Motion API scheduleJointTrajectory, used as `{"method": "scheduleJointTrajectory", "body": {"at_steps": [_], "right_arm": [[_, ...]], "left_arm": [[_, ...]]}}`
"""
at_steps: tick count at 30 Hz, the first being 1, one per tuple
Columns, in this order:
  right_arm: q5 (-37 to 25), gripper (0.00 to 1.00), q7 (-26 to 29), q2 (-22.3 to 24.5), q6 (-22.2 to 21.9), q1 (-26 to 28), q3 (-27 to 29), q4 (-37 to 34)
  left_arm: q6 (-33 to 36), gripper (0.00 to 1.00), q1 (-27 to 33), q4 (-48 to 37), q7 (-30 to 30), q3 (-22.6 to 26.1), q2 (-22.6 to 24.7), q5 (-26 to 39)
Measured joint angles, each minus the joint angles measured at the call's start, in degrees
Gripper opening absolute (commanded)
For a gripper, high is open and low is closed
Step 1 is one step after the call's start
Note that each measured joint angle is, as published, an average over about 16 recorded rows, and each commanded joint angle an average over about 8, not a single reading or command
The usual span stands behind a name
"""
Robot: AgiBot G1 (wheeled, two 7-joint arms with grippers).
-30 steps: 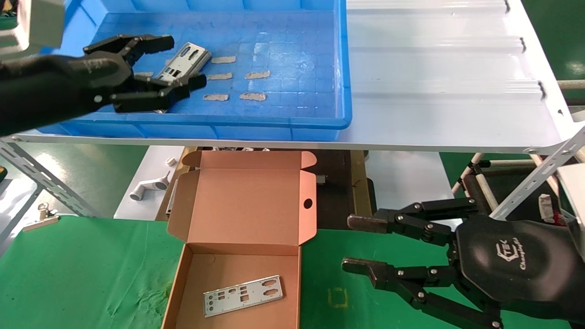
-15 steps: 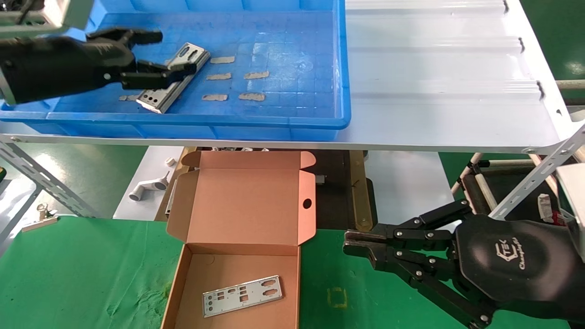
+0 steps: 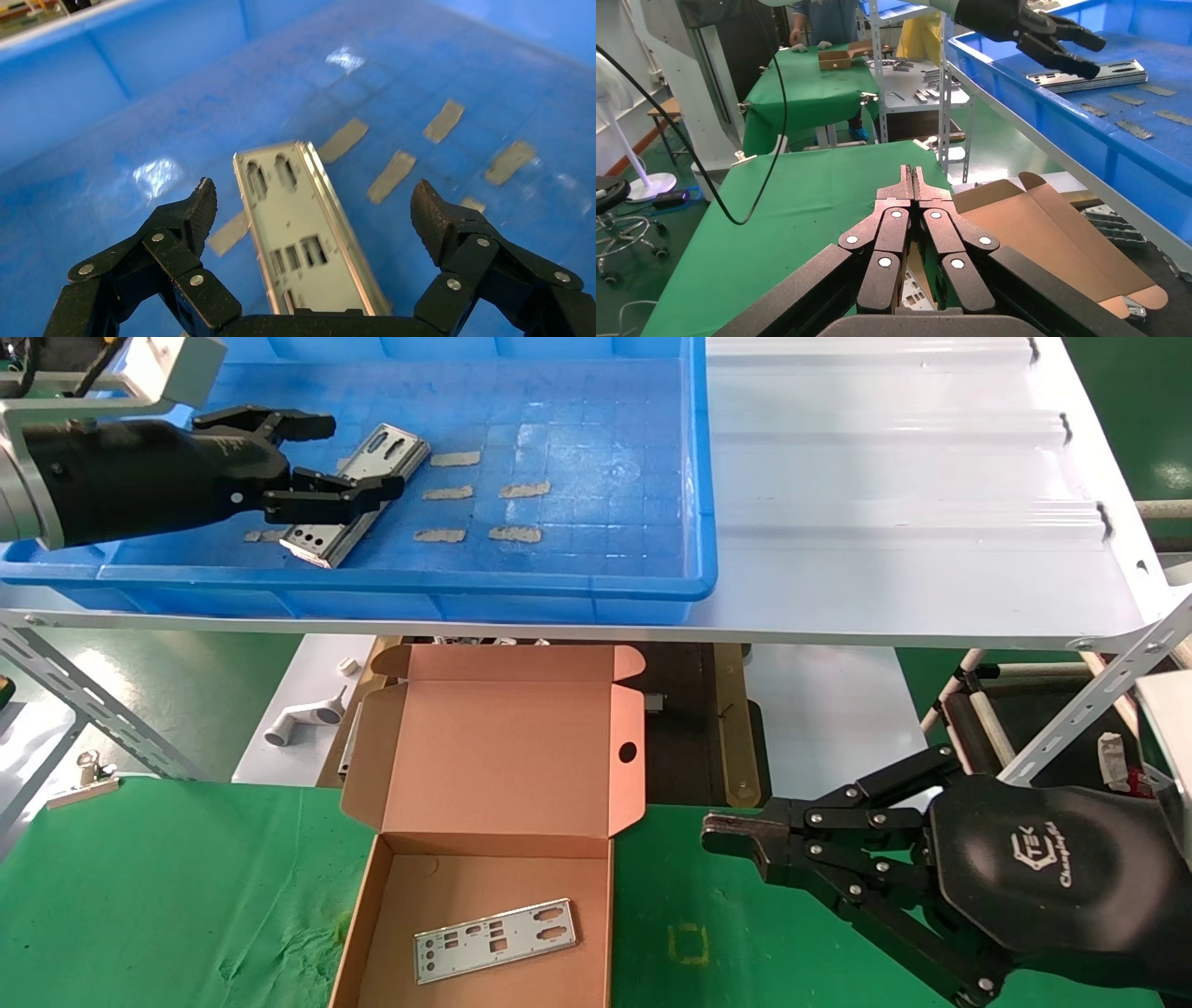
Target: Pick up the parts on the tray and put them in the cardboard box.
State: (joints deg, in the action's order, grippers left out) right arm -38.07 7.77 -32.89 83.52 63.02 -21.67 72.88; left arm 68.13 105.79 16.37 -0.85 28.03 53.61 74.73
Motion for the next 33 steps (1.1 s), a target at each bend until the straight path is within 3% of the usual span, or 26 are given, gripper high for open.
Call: {"method": "scheduleJointTrajectory", "body": {"at_steps": [5, 7, 10, 33], "right_arm": [[0.0, 0.0, 0.0, 0.0, 0.0, 0.0, 0.0, 0.0], [0.0, 0.0, 0.0, 0.0, 0.0, 0.0, 0.0, 0.0], [0.0, 0.0, 0.0, 0.0, 0.0, 0.0, -0.01, 0.0], [0.01, 0.0, -0.01, 0.01, -0.01, 0.01, -0.02, 0.0]], "left_arm": [[-0.14, 0.22, 0.79, -2.44, -0.84, 0.11, 0.69, 0.22], [-0.2, 0.11, 1.03, -3.32, -1.12, 0.12, 0.95, 0.25], [-0.25, 0.02, 1.3, -4.53, -1.55, 0.09, 1.31, 0.21], [-0.42, 0.0, 2.56, -10.2, -5.07, -0.27, 2.7, -0.24]]}}
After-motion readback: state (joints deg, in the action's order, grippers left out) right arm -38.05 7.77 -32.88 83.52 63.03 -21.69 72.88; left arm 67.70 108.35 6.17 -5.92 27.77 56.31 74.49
